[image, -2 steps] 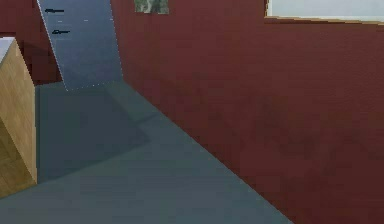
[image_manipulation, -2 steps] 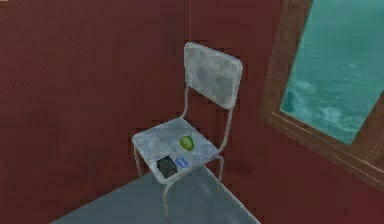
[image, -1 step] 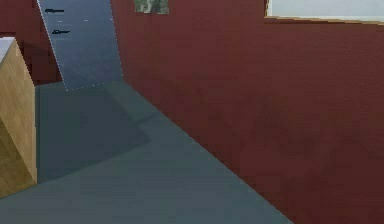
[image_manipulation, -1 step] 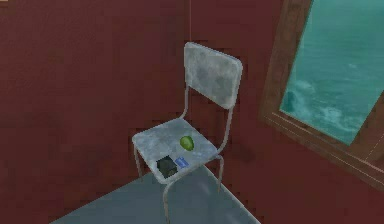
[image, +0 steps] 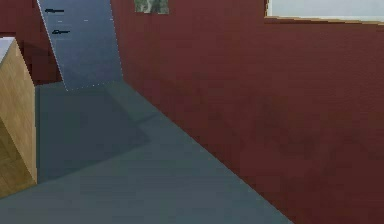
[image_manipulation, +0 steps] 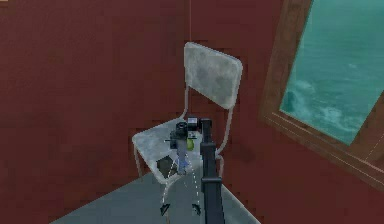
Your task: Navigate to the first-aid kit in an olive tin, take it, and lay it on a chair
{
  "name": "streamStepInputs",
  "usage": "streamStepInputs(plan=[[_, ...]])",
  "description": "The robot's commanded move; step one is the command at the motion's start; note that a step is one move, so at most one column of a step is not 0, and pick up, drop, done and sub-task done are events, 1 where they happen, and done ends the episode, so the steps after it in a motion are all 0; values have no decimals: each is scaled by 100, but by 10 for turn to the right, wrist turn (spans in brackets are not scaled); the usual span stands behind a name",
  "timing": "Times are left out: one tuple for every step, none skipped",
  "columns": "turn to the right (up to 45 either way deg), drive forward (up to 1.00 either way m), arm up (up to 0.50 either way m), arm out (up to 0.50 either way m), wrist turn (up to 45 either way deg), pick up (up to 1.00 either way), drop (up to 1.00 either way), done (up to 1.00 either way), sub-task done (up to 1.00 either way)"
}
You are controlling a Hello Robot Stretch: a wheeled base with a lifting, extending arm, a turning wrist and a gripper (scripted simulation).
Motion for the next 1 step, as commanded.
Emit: streamStepInputs(plan=[[0, 0, 0, 0, 450, 0, 0, 0, 0]])
